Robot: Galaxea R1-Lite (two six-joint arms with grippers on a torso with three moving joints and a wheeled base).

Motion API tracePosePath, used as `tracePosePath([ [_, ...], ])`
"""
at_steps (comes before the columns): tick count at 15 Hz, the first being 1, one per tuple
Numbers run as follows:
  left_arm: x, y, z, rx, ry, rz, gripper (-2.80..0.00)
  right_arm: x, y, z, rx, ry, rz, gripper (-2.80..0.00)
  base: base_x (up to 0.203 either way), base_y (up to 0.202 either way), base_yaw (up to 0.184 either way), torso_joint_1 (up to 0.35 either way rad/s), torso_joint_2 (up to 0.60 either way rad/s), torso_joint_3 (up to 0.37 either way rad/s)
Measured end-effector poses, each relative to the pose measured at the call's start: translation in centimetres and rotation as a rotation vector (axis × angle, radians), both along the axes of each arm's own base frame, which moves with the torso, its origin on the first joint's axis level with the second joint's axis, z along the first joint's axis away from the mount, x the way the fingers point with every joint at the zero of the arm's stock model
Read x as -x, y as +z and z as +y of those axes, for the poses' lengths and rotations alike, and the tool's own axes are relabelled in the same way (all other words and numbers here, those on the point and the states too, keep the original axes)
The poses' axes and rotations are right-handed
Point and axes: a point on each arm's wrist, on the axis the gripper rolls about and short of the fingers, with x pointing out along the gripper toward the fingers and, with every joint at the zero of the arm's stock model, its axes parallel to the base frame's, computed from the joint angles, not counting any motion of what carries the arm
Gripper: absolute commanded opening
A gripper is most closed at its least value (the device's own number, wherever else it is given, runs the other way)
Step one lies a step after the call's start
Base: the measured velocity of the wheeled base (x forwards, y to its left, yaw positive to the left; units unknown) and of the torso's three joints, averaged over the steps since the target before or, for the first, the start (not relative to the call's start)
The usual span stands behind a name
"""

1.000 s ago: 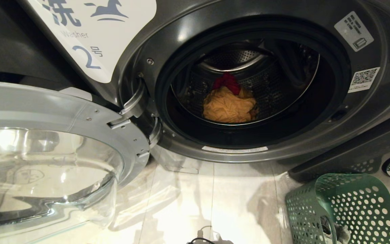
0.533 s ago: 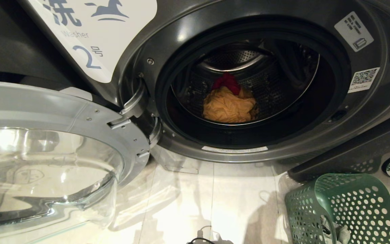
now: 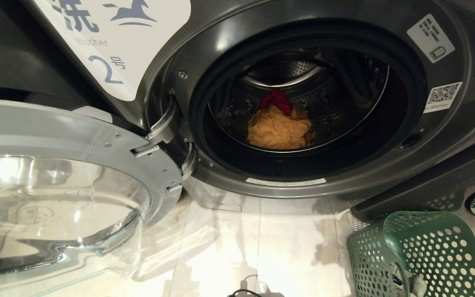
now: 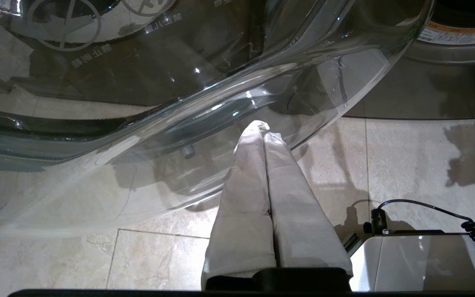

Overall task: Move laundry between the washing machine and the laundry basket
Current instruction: Pick a cloth and place it into the basket

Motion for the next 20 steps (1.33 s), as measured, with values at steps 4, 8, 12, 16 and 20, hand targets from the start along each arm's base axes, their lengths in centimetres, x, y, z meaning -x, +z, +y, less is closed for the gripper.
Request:
tracePosePath([
  [4,0.0,0.0,0.0,0.0,0.0,0.0,-2.8,-2.6,0.0,2.7,-0.02,0.189,0.036,0.0,0.0,0.0,0.0,0.0,0.0,0.0],
  [8,0.0,0.0,0.0,0.0,0.0,0.0,-2.8,-5.5,-0.2,6.2,0.002,0.307,-0.006,0.0,0.0,0.0,0.0,0.0,0.0,0.0],
  [12,0.0,0.0,0.0,0.0,0.0,0.0,-2.8,-6.3,-0.5,7.4,0.085,0.322,-0.005,0.0,0.0,0.0,0.0,0.0,0.0,0.0],
  [16,0.0,0.0,0.0,0.0,0.0,0.0,-2.8,-6.5,-0.4,7.6,0.104,0.315,-0.01,0.0,0.0,0.0,0.0,0.0,0.0,0.0],
  [20,0.0,0.0,0.0,0.0,0.0,0.0,-2.8,-6.4,-0.2,7.5,0.105,0.317,-0.019,0.0,0.0,0.0,0.0,0.0,0.0,0.0],
])
